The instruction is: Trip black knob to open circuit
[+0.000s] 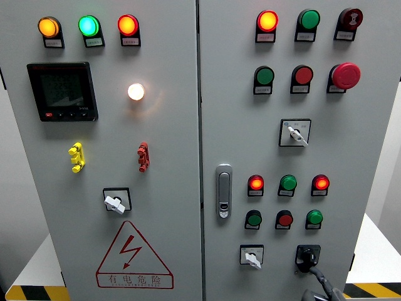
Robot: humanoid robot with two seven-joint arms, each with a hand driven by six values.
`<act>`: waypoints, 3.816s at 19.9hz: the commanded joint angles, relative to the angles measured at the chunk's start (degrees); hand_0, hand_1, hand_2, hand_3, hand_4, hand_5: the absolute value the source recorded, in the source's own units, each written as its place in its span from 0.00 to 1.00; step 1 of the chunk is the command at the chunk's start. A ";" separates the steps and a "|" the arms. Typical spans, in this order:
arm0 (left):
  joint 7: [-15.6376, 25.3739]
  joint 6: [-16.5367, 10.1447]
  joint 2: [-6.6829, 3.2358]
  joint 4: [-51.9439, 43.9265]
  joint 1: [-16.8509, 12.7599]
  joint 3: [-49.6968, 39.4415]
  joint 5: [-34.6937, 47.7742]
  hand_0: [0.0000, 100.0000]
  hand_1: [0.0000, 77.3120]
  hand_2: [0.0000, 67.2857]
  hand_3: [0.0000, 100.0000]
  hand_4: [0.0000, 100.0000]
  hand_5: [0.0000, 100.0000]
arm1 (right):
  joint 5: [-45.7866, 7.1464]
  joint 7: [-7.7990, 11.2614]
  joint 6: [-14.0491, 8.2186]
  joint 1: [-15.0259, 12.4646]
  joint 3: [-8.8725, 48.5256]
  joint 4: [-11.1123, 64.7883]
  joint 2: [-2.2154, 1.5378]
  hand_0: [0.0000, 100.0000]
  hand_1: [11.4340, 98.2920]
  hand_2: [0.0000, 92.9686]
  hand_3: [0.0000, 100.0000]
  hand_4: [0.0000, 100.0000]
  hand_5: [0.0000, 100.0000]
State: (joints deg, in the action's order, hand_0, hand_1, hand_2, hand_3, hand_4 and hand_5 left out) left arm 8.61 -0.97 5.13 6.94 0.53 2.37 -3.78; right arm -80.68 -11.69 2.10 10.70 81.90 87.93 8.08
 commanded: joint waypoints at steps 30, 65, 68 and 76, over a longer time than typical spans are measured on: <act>0.00 0.00 -0.03 0.00 0.00 0.00 0.00 0.00 0.04 0.19 0.21 0.07 0.02 | 1.05 -0.53 -0.08 0.64 -0.95 -0.12 0.27 1.00 0.61 0.06 0.89 0.97 1.00; 0.00 0.00 -0.03 0.00 0.00 0.00 0.00 0.00 0.04 0.19 0.21 0.07 0.02 | 0.61 -0.44 -0.08 -2.43 1.86 2.68 -0.79 1.00 0.58 0.06 0.90 0.99 1.00; 0.00 0.00 -0.03 0.00 0.00 0.00 0.00 0.00 0.04 0.19 0.21 0.07 0.02 | 0.17 -0.44 -0.08 -4.10 1.78 4.18 -0.44 1.00 0.52 0.06 0.96 1.00 1.00; 0.00 0.00 -0.03 0.00 0.00 0.00 0.00 0.00 0.04 0.19 0.21 0.07 0.02 | 0.09 -0.18 -0.16 -8.76 1.78 7.52 0.09 1.00 0.44 0.11 0.56 0.51 0.78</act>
State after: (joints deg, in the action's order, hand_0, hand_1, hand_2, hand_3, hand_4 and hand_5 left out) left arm 8.62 -0.97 5.12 6.94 0.55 2.37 -3.78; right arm -80.52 -11.96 1.93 2.42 83.68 95.06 8.14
